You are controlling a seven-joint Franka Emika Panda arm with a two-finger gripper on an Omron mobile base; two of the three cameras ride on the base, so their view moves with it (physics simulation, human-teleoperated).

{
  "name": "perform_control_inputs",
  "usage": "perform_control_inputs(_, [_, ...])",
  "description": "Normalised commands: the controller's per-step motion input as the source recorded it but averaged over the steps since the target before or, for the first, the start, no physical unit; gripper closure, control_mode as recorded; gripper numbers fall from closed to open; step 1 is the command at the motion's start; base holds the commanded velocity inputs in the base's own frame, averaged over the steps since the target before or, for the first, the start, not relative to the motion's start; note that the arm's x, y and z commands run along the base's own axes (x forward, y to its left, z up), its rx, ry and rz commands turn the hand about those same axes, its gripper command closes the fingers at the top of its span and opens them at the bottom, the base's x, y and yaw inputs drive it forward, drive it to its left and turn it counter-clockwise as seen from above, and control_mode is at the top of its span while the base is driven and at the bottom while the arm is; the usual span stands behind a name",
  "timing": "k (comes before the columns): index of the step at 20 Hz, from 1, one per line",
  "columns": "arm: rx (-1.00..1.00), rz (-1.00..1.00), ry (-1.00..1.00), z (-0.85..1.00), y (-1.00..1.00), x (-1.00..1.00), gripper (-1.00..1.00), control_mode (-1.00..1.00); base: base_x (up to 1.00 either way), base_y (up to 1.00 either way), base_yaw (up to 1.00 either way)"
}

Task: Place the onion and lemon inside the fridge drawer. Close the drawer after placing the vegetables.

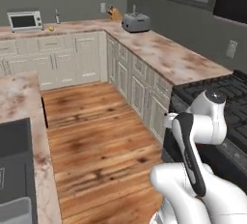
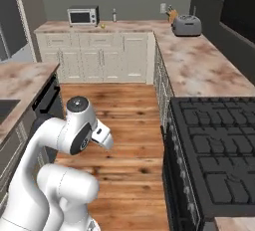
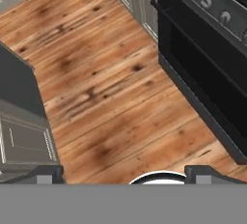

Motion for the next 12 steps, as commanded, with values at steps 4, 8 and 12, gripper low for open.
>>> perform_control_inputs(4, [0.0, 0.0, 0.0, 0.0, 0.0, 0.0, -1.0, 1.0, 1.0, -0.25, 0.4])
perform_control_inputs(8, [0.0, 0.0, 0.0, 0.0, 0.0, 0.0, -1.0, 1.0, 1.0, -0.2, 0.39])
perform_control_inputs(12, [0.0, 0.0, 0.0, 0.0, 0.0, 0.0, -1.0, 1.0, 1.0, -0.21, 0.39])
